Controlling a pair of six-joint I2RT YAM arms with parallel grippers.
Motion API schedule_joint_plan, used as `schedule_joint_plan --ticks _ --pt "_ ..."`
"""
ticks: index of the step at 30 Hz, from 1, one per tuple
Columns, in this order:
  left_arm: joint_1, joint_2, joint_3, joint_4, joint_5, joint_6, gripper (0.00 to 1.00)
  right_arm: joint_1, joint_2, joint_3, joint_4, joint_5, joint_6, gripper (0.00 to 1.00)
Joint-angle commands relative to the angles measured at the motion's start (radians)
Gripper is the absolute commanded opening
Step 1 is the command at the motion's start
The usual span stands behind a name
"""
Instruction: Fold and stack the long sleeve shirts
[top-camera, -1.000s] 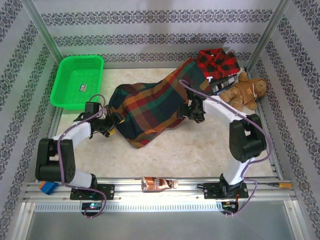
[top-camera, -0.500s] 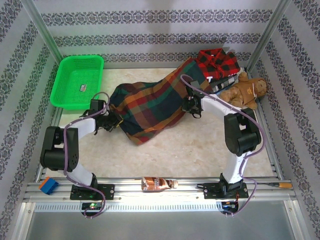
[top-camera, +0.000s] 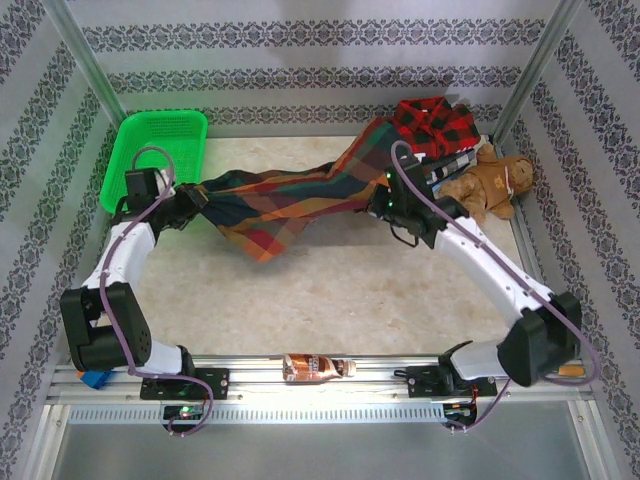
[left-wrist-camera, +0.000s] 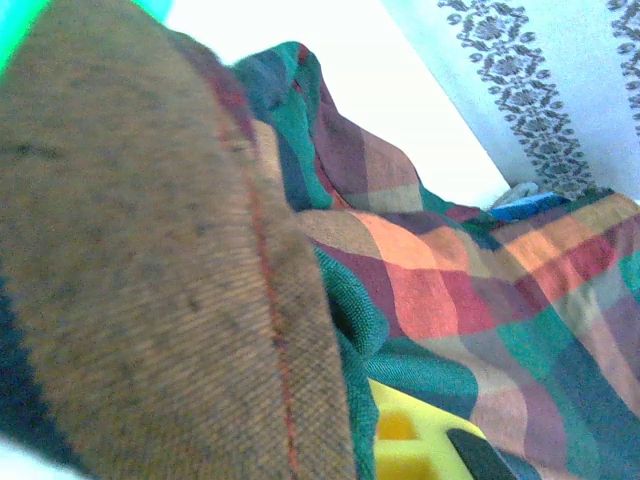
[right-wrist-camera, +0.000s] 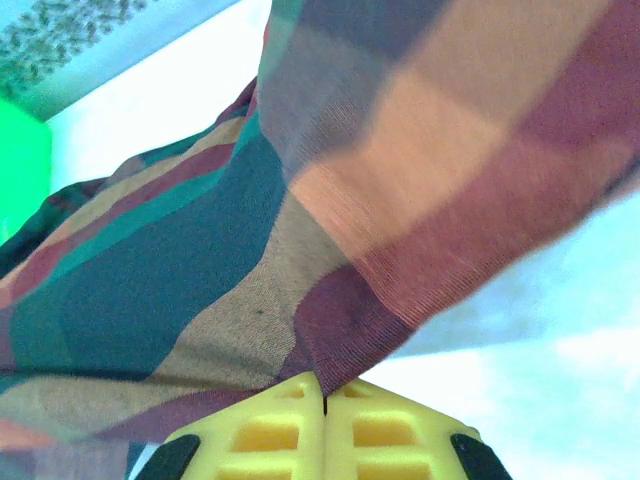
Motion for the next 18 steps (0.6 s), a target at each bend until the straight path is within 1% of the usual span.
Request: schedule_joint_plan --ticks 1,4,7,10,13,14,16,17,18 --pt "0.068 -0.006 -0.007 -0.066 0.030 0.088 0.09 0.081 -0.059 -0.106 -0.077 0.076 0.170 0.00" --pt "0.108 -0.013 -0.017 -0.099 0.041 0.140 0.09 0.180 -0.074 -0.189 -0.047 0.088 0.297 0.00" --pt "0.141 -0.023 -0.030 -0.113 0.044 0.171 0.10 0.248 -0.038 -0.256 0.008 0.082 0.381 0.00" --pt "0.157 -0.030 -0.041 -0.103 0.052 0.180 0.10 0.268 0.024 -0.273 0.041 0.076 0.403 0.00" --pt "0.158 -0.040 -0.050 -0.100 0.050 0.185 0.13 0.258 0.072 -0.257 0.076 0.092 0.362 0.01" --pt "0.157 -0.045 -0.056 -0.094 0.052 0.182 0.15 0.253 0.091 -0.238 0.076 0.097 0.331 0.01" --pt "0.158 -0.062 -0.074 -0.087 0.054 0.174 0.23 0.241 0.136 -0.191 0.046 0.114 0.262 0.02" --pt "0.158 -0.074 -0.083 -0.088 0.052 0.169 0.28 0.230 0.159 -0.172 0.036 0.097 0.240 0.03" --pt "0.158 -0.089 -0.092 -0.093 0.046 0.164 0.35 0.217 0.175 -0.166 0.038 0.062 0.225 0.05"
